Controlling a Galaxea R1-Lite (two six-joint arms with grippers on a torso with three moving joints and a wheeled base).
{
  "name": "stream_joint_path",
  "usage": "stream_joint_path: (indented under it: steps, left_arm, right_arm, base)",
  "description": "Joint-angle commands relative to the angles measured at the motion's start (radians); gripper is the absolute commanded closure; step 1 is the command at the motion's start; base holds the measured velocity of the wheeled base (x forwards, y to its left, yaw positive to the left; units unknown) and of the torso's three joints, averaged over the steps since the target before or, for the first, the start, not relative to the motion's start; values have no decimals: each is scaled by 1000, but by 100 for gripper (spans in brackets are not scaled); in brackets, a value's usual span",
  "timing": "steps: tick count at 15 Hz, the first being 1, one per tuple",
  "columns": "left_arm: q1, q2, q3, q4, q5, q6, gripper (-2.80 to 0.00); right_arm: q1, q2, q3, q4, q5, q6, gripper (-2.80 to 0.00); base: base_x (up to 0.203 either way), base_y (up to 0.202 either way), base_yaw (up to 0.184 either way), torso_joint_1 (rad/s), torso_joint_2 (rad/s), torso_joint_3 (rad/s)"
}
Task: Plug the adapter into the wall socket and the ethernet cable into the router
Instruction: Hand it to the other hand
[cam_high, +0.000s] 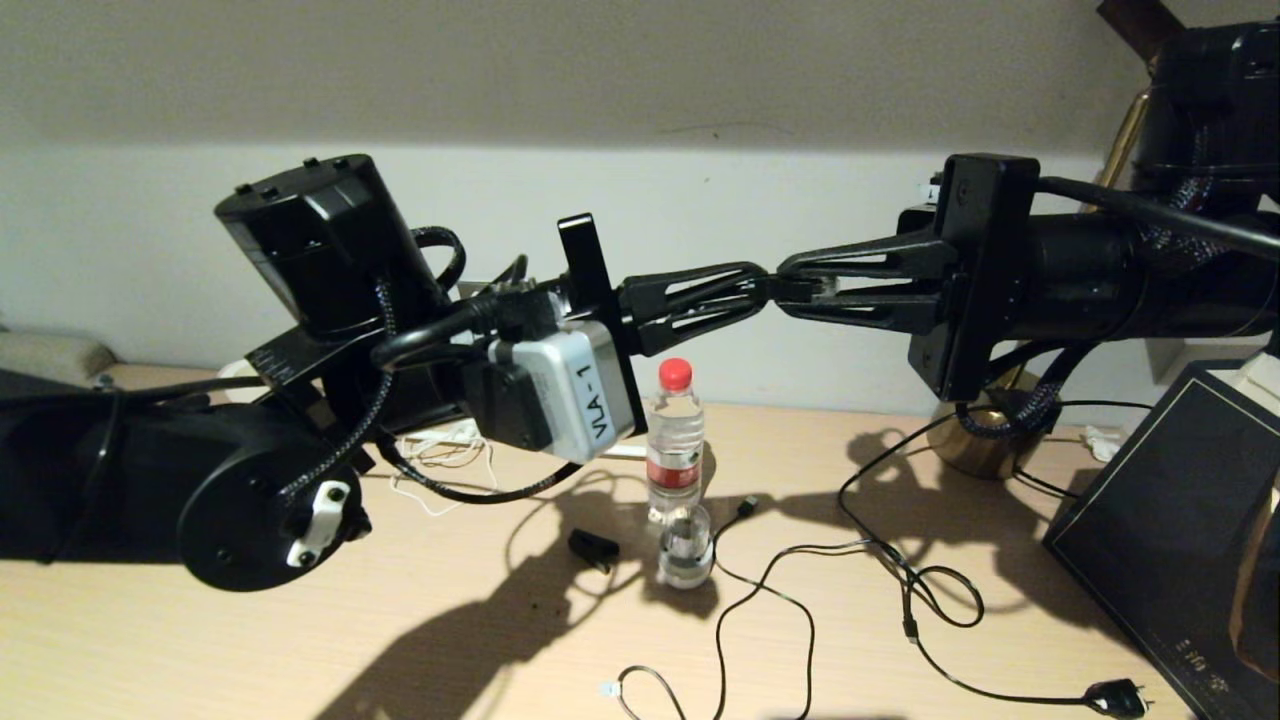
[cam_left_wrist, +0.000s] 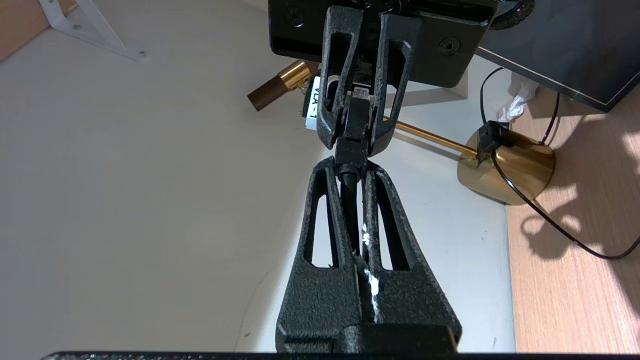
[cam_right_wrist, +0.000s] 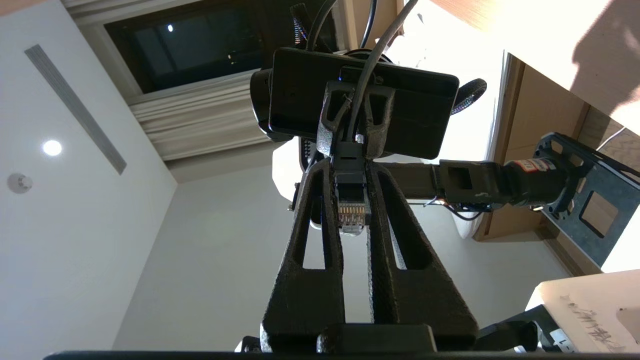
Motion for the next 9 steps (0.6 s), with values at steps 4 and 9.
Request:
stream_joint_path:
  steps: [4, 9]
  left_arm:
    - [1, -4, 41, -3, -6, 5, 0]
    - [84, -92, 212, -5, -7, -127, 0]
  right_arm:
    - [-1, -3, -1, -3, 1, -5, -280]
    - [-88, -50, 21, -4, -28, -34, -280]
  base:
    - [0, 0, 0, 0, 0, 0]
    - [0, 0, 0, 0, 0, 0]
